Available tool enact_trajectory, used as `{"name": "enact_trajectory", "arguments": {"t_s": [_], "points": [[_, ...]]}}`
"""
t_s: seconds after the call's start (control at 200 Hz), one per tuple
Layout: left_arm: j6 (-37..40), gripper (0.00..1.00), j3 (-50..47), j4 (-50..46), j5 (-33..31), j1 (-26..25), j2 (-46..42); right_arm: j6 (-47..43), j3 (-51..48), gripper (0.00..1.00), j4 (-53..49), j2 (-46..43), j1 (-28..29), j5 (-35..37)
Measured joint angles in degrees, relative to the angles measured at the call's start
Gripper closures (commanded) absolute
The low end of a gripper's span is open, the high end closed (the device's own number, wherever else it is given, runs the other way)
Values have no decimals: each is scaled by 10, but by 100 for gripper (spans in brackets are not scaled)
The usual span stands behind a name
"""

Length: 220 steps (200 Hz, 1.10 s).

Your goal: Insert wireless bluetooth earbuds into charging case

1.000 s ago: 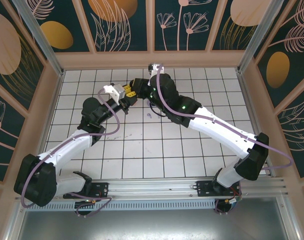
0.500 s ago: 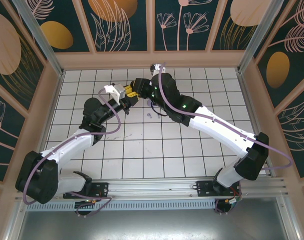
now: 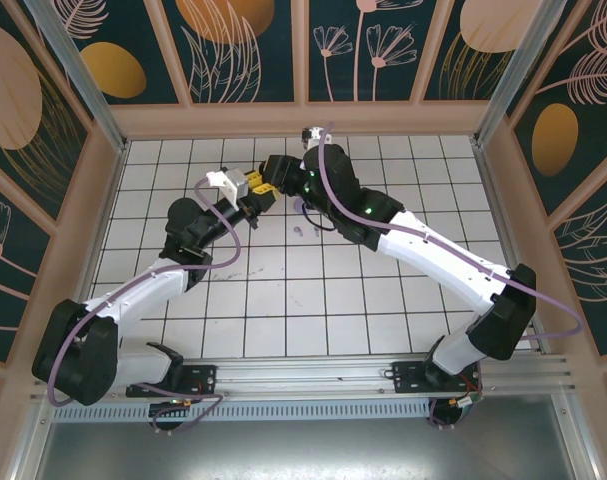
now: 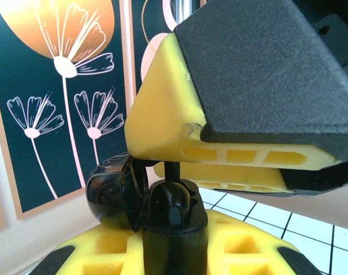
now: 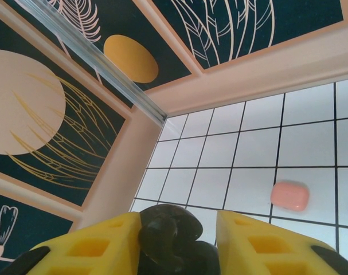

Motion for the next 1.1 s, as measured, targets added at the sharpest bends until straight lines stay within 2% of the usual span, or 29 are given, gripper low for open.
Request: {"name": "enact_trajectory", "arguments": {"t_s": [0.541, 1.101], "points": [[0, 100, 0, 21, -3, 0, 0, -5, 12, 31, -10, 0, -10, -35], [0, 100, 0, 28, 7, 0, 4, -7, 18, 30, -10, -36, -41, -54]]}}
